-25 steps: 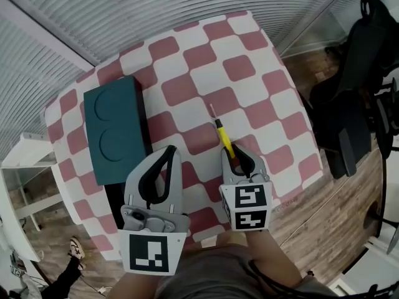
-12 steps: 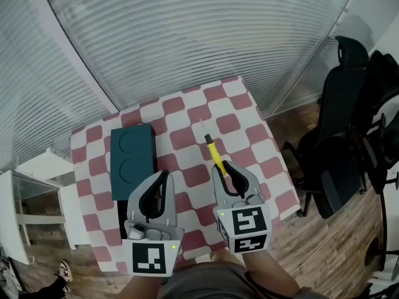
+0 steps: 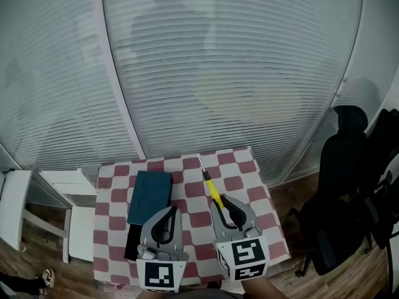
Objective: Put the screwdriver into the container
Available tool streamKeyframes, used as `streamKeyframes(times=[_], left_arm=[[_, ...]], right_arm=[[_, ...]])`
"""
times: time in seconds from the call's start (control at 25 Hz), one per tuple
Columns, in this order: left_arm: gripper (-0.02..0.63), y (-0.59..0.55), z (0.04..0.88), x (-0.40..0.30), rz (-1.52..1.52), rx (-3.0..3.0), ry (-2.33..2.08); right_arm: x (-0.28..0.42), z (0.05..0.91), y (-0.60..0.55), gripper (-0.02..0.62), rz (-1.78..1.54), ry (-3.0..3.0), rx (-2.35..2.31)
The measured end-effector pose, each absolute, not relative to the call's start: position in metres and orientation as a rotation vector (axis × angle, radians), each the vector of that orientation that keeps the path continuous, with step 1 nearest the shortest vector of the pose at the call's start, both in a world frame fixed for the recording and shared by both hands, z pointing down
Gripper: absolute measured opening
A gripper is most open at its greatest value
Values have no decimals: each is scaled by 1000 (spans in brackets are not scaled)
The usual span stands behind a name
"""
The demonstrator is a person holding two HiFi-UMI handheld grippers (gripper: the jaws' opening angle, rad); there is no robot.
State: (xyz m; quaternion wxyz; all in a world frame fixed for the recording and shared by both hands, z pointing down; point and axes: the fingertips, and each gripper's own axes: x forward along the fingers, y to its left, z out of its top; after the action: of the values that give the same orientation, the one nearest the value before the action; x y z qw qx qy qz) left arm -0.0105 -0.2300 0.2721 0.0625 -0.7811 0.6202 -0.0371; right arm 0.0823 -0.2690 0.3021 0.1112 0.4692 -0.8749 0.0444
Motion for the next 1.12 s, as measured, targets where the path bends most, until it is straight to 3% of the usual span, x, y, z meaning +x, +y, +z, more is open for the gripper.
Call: streamKeyframes(times=[0.64, 1.12], left_arm=[[2, -178, 284, -45, -185, -2247, 2083], [2, -135, 281, -144, -102, -2341, 1947]], right_arm=[[41, 327, -213, 91, 187, -2656, 1091], [-47, 333, -163, 91, 170, -2567, 1238]])
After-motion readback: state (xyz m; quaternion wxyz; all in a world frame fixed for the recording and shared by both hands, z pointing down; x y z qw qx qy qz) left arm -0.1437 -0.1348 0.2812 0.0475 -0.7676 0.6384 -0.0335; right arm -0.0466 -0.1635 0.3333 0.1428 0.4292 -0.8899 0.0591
